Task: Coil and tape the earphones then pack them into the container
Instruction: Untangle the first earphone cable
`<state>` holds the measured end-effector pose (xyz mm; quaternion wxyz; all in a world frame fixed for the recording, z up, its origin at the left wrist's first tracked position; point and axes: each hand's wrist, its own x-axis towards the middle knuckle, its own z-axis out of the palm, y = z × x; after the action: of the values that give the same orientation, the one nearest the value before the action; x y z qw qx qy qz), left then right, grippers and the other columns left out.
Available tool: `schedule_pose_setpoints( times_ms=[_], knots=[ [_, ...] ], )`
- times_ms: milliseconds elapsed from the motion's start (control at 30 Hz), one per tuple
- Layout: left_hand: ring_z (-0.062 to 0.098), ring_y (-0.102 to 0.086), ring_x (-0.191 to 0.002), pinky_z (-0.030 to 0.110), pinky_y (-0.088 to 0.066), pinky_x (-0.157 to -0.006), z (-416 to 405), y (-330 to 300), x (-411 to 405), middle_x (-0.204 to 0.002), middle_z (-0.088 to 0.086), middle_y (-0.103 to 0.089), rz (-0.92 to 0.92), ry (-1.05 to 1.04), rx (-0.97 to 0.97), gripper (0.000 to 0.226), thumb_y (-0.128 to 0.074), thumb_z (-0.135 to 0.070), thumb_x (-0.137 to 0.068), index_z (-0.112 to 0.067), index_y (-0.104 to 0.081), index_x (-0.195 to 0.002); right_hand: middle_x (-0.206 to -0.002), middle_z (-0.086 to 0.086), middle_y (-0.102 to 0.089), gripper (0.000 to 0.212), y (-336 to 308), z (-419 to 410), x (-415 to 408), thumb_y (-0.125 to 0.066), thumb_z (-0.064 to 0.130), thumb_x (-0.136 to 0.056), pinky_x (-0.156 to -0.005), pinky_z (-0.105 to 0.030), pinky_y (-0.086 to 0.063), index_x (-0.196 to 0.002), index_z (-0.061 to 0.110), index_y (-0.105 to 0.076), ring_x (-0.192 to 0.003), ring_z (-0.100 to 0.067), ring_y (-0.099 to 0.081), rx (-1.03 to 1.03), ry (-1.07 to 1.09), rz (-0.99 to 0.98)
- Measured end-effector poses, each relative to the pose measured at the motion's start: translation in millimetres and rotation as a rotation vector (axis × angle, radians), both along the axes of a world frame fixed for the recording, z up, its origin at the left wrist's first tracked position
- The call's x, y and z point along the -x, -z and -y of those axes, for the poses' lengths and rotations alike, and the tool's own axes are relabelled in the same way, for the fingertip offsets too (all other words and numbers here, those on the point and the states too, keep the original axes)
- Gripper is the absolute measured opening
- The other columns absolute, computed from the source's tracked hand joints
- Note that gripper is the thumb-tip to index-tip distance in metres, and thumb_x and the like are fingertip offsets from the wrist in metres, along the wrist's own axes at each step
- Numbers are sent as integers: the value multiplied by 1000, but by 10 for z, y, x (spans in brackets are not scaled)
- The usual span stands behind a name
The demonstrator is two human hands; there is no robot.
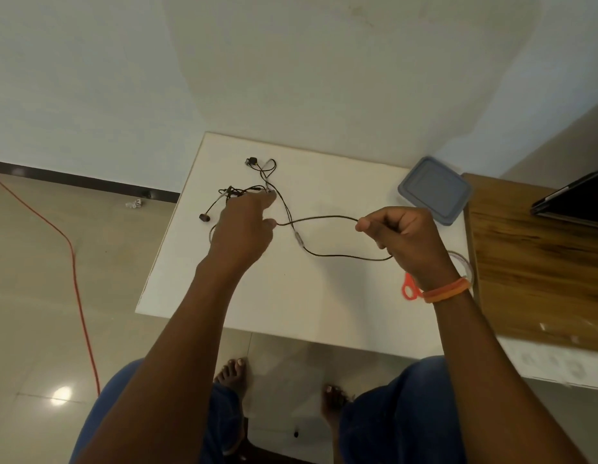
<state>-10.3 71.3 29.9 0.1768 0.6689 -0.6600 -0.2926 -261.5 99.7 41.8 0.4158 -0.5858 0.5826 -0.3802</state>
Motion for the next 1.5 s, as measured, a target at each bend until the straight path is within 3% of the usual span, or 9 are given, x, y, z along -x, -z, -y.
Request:
schedule_pose_setpoints(
  times_ms=[67, 233, 467, 667, 800, 1067, 1167, 1233, 1500],
  knots=[
    [28, -60, -118, 27, -44, -102, -23, -103, 68, -149, -1, -48, -91, 100, -7, 70, -52, 7, -83, -23, -45, -146, -54, 3, -60, 17, 27, -3, -58, -74, 21, -84, -53, -17, -42, -79, 5, -75, -50, -5, -52, 3, -45, -69],
    [5, -54, -41, 16, -46, -48, -115, -245, 258, -119, -10, -69, -451, 220, -105, 44, -55, -3, -89, -25, -66, -126, -59, 5, -64, 15, 57, -33, -213, -74, 19, -85, -55, -15, -44, -78, 6, -75, -52, -3, -55, 10, -122, -138],
    [0, -53, -49, 14, -42, -51, -87, -118, 277, -71, -8, -72, -412, 271, -59, 13, -65, -15, -92, -20, -76, -88, -57, 3, -65, 18, 47, -49, -187, -74, 25, -84, -53, -16, -45, -77, 8, -76, -49, -5, -57, -31, -118, -104],
    [2, -62, -68, 10, -41, -65, -1, -219, 93, -78, -4, -72, -430, -170, 335, 18, -60, -11, -93, -15, -71, -80, -77, -19, -71, 16, 12, -53, 35, -67, 18, -87, -81, -31, -57, -84, 5, -74, -73, -19, -69, -143, -135, 100],
    [6, -63, -68, 21, -48, -69, 16, -183, 39, -75, -7, -70, -451, -339, 376, 18, -59, -17, -95, -12, -73, -86, -65, -10, -67, 18, -69, -84, 81, -64, 17, -89, -74, -28, -56, -85, 1, -72, -71, -29, -70, -148, -110, 193],
    [15, -65, -45, 24, -49, -50, -4, 114, 7, -76, 10, -64, -15, 94, -118, 16, -56, -3, -92, -6, -62, -77, -55, -5, -56, 18, -170, -91, 41, -67, 23, -89, -51, -21, -36, -82, 10, -76, -55, -15, -46, -36, -19, 95],
    [31, -71, -77, 35, -56, -72, -31, 40, 126, -110, 5, -67, -15, 90, -35, 25, -49, -5, -97, -17, -66, -112, -58, -5, -63, 15, -116, -95, -21, -69, 22, -89, -55, -23, -45, -83, 11, -77, -56, -14, -53, -46, -81, -60],
    [21, -69, -63, 24, -55, -63, -68, -85, 248, -125, -3, -64, -249, 110, -10, 35, -54, -18, -99, -18, -59, -133, -61, -6, -66, 16, -74, -94, -69, -70, 25, -88, -58, -36, -51, -83, 12, -77, -59, -25, -59, -53, -120, -132],
    [4, -59, -52, 17, -48, -51, -105, -194, 305, -70, -5, -72, -424, 317, -83, 14, -64, -13, -92, -16, -76, -86, -63, -2, -69, 19, -88, -90, -122, -73, 33, -85, -53, -30, -52, -80, 15, -76, -52, -22, -62, -125, -167, -165]
  ],
)
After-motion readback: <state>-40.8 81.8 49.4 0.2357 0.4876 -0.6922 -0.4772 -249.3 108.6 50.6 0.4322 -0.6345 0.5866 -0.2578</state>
